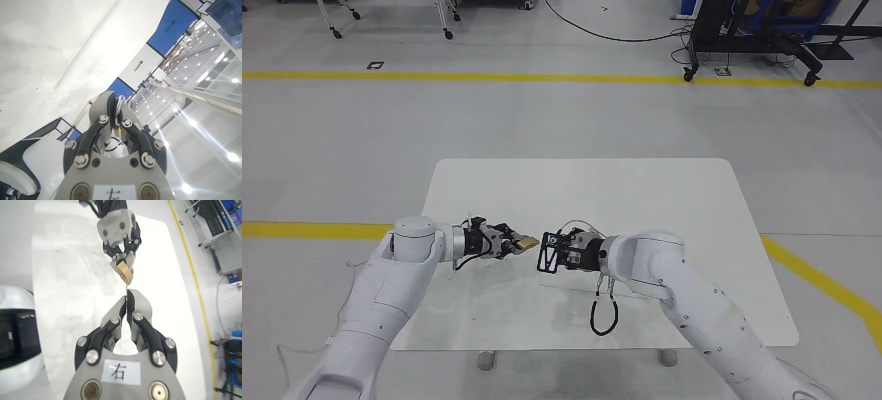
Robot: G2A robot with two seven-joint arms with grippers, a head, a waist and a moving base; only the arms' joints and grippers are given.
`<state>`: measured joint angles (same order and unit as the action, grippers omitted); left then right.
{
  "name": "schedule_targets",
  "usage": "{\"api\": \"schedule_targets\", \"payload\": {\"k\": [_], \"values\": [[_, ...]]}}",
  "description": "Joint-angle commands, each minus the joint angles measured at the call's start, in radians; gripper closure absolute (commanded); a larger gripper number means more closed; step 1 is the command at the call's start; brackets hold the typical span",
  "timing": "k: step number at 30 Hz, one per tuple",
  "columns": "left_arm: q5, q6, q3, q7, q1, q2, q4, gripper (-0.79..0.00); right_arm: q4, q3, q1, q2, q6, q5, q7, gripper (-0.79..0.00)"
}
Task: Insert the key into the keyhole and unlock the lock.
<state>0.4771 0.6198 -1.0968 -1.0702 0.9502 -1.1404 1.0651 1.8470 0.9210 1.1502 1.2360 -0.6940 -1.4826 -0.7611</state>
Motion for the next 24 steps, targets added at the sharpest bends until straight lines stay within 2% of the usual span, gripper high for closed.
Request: {"api": "schedule_targets", "payload": {"k": [1,3,7,17,24], "values": [[-0.009,0.065,0.017,-0.004,-0.009,0.000,-0.004,0.000,0.016,-0.036,-0.005,0.002,-0.011,-0.059,-0.026,0.000],[0.002,0.109,0.024,-0.012,-0.014,0.000,0.000,0.000,0.024,-0.064,-0.016,0.006,-0.019,-0.075,-0.050,0.000],[0.022,0.137,0.031,0.007,-0.013,0.002,0.015,0.000,0.032,-0.120,-0.043,0.017,-0.028,-0.085,-0.109,0.000],[0.026,0.152,0.045,0.025,-0.007,0.015,0.037,0.000,0.025,-0.217,-0.099,0.049,0.010,-0.068,-0.275,0.000],[0.031,0.153,0.055,0.041,0.002,0.019,0.055,0.000,-0.001,-0.252,-0.126,0.066,0.036,-0.062,-0.321,0.000]]}}
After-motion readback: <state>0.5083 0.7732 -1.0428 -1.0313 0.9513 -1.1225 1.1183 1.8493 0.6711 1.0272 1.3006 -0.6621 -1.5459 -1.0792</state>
